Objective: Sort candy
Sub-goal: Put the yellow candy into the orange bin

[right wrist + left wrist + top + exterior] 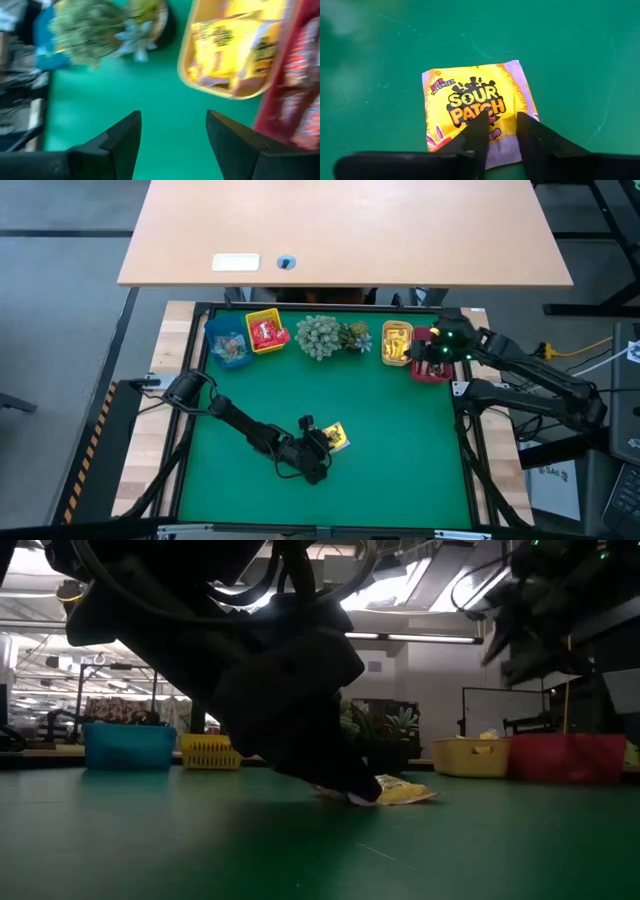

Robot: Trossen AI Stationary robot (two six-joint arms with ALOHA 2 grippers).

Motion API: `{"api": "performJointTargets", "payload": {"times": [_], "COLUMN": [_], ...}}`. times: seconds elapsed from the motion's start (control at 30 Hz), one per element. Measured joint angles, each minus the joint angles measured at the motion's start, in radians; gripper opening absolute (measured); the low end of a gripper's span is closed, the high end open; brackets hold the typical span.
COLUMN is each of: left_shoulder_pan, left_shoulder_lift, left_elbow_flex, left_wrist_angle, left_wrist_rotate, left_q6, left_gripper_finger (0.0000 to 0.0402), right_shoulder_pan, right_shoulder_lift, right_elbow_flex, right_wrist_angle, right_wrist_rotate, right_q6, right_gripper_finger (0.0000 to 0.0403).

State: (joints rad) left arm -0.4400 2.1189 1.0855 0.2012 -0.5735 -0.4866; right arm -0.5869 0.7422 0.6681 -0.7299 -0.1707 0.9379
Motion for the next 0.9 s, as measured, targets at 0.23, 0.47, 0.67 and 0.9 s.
{"api": "performJointTargets", "payload": {"times": [0.23, 0.47, 0.67, 0.9], "left_shoulder_pan": [0.000, 0.000, 0.000, -0.001], "left_shoulder_lift": [0.002, 0.003, 0.008, 0.011], "left_elbow_flex": [-0.001, -0.002, -0.005, -0.007], "left_wrist_angle": [0.001, 0.034, 0.112, 0.207], "left_wrist_rotate": [0.002, 0.007, 0.024, 0.032], "left_q6": [-0.001, -0.001, -0.001, -0.002], "left_gripper_finger": [0.0031, 0.0003, 0.0000, 0.0000], "right_shoulder_pan": [0.122, 0.365, 0.609, 0.840], "right_shoulder_lift": [-0.041, -0.009, 0.080, 0.260], "right_elbow_flex": [0.007, 0.007, 0.007, 0.007], "right_wrist_angle": [0.058, 0.118, 0.225, 0.348], "right_wrist_rotate": [-0.049, 0.039, 0.156, 0.267], "right_q6": [0.061, 0.138, 0.140, 0.080], "right_gripper_finger": [0.0223, 0.0223, 0.0223, 0.0223]}}
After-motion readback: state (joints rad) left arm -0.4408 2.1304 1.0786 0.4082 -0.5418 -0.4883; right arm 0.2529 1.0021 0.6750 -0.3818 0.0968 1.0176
